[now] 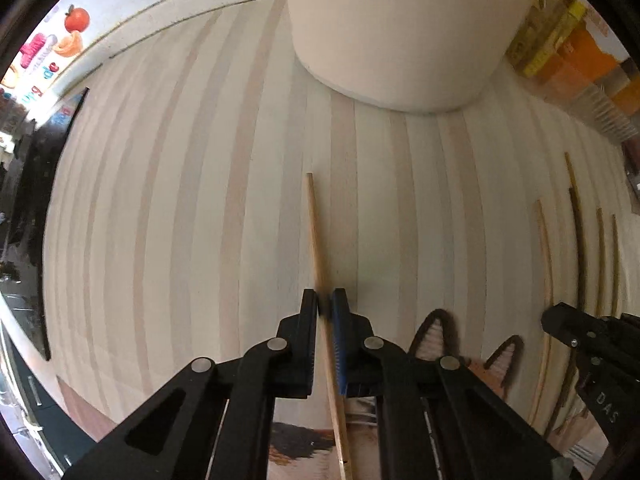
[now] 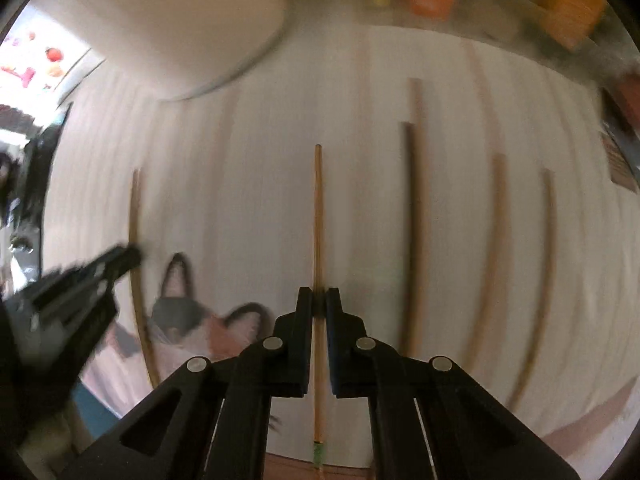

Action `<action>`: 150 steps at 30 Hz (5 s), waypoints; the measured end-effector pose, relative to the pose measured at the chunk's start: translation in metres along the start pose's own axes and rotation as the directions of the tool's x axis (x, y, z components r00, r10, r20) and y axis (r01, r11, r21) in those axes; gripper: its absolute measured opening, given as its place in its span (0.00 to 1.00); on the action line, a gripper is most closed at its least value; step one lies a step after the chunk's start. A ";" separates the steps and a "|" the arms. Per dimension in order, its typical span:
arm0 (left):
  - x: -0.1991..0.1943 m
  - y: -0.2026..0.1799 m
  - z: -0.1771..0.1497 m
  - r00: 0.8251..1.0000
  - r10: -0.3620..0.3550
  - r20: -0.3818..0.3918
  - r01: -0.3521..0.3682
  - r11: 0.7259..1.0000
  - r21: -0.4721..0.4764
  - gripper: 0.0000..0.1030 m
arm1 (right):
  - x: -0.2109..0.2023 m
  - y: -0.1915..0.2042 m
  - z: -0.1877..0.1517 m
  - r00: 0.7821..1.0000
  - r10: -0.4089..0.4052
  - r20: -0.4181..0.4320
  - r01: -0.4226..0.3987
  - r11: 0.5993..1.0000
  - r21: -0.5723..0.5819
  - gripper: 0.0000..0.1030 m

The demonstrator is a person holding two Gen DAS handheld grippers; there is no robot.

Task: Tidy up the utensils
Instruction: 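Grasp a light wooden chopstick with the left tool while the right tool grasps another, then lift both light chopsticks upright and carry them over the cream holder, then lower both chopsticks into the holder and open both tools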

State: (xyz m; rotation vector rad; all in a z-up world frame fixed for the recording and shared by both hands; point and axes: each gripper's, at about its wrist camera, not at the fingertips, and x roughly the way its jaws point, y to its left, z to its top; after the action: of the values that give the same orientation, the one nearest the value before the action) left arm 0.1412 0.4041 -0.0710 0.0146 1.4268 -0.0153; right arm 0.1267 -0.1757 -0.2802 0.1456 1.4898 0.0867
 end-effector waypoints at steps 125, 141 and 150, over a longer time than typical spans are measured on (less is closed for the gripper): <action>-0.207 0.053 0.219 0.686 -0.099 0.721 0.208 0.976 -0.064 0.04 | -0.252 0.093 0.201 0.406 0.125 0.905 -0.070 0.992 -0.106 0.07; -0.226 0.053 0.198 0.743 -0.148 0.653 0.192 0.981 0.004 0.18 | -0.252 0.087 0.195 0.509 0.162 0.846 -0.070 0.987 -0.147 0.09; -0.279 0.070 0.128 0.710 -0.030 0.703 0.158 0.980 -0.117 0.96 | -0.296 0.055 0.153 0.503 0.171 0.847 -0.152 0.982 -0.108 0.52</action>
State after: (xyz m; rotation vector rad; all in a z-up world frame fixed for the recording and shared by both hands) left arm 0.2291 0.4720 0.2232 -0.1920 0.6489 0.0158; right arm 0.2576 -0.1714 0.0318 0.2687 0.4500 0.1554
